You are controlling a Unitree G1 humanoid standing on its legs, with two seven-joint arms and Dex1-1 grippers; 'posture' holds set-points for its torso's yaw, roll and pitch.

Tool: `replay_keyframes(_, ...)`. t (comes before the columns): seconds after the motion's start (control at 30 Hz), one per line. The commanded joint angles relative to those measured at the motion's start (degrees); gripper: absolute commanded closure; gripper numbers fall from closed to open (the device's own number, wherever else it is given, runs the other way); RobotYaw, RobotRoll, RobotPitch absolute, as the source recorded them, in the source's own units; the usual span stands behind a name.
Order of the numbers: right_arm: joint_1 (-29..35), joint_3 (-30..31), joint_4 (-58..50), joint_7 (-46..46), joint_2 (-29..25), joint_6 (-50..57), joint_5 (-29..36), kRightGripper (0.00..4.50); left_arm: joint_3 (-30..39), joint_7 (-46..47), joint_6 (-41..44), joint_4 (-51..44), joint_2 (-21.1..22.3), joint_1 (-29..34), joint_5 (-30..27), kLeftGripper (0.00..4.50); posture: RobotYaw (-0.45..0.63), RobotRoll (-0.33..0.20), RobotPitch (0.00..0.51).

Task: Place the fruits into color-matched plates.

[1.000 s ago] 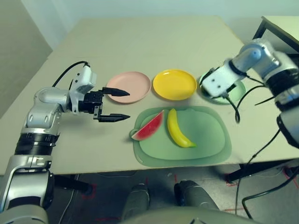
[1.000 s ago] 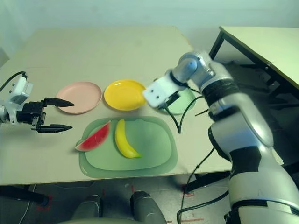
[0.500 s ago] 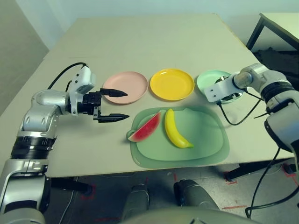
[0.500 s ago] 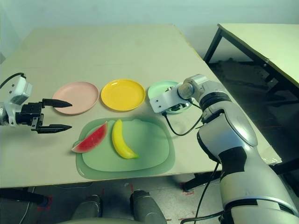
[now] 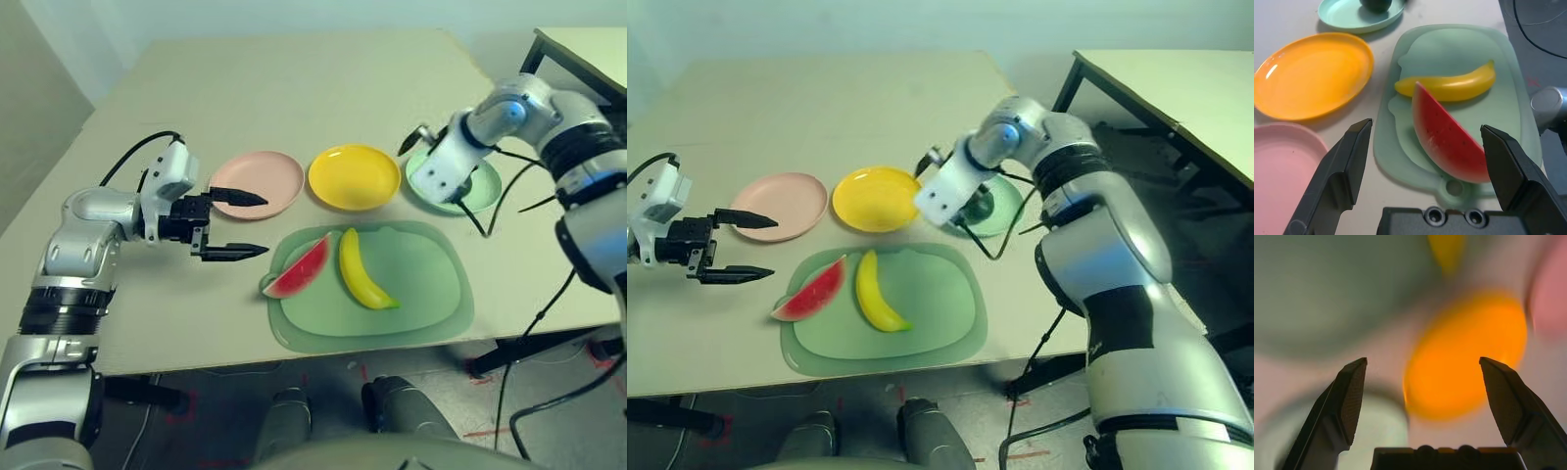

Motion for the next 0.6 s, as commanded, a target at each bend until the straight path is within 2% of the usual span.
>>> replay_keyframes(0.03, 4.0, 2.0, -13.3, 9.4, -1.6, 4.3, 8.6, 0.02, 0.7, -0.6, -0.5, 0.6, 0.9, 0.7, -0.2, 0.0, -0.05, 0.0, 0.06)
replay_keyframes(0.13, 5.9, 3.6, -20.0, 13.4, -1.1, 7.8, 10.2, 0.02, 0.9, -0.7, -0.1, 0.2, 1.5, 0.8, -0.3, 0.0, -0.04, 0.0, 0.067)
replay_keyframes(0.27, 6.5, 5.0, -23.3, 14.1, 0.8, 11.3, 9.5, 0.02, 1.6, -0.6, 0.4, -0.5, 2.4, 1.5, -0.5, 0.0, -0.02, 0.0, 0.073)
replay_keyframes(0.6, 5.8, 6.5, -20.8, 12.7, 8.0, 13.2, 3.9, 0.02, 3.0, 0.6, 1.2, -2.4, 3.2, 3.1, -1.0, 0.0, 0.0, 0.0, 0.075)
